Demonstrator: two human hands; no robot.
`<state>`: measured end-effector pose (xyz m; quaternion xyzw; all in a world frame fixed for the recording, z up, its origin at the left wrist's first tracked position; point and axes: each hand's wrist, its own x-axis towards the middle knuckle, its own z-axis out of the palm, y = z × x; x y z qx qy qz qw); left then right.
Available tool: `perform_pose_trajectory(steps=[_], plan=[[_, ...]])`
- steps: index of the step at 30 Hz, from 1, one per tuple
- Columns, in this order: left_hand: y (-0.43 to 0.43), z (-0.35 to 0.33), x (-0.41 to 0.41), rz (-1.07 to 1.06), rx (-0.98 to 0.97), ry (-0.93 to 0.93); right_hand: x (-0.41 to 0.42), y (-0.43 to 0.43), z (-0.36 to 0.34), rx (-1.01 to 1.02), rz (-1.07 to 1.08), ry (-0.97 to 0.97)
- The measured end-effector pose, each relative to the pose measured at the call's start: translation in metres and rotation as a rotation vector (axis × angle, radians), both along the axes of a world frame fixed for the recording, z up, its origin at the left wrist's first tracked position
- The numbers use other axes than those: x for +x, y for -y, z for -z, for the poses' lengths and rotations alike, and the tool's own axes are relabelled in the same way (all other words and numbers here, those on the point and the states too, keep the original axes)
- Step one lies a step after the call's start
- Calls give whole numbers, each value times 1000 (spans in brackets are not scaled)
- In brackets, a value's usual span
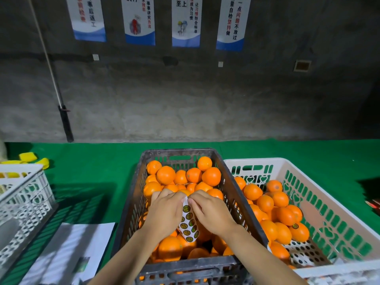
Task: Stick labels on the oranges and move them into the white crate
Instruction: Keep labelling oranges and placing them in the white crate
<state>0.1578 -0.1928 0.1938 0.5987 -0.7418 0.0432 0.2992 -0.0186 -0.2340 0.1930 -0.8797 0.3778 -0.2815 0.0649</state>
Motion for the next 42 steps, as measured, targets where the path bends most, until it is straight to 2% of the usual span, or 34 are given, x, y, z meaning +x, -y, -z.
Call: perform_pose_trajectory(steps=[5, 14, 22, 25, 34, 38, 42], plan=[[2, 2, 0, 18, 27, -9, 2, -1, 0, 17, 3, -29], [2, 2, 0, 58, 51, -42, 2, -2, 1, 51, -14, 47], [2, -1, 1, 40, 76, -40, 5, -4, -1, 295, -114, 295], [1, -2, 1, 40, 74, -52, 2, -1, 1, 354, -85, 354], [3, 1, -1, -16, 86, -76, 0, 3, 4, 268, 18, 310], [4, 1, -1, -31, 46, -55, -2, 4, 4, 232, 63, 307], [4, -3, 1, -143, -47, -79, -5, 8, 5, 149, 204, 315]])
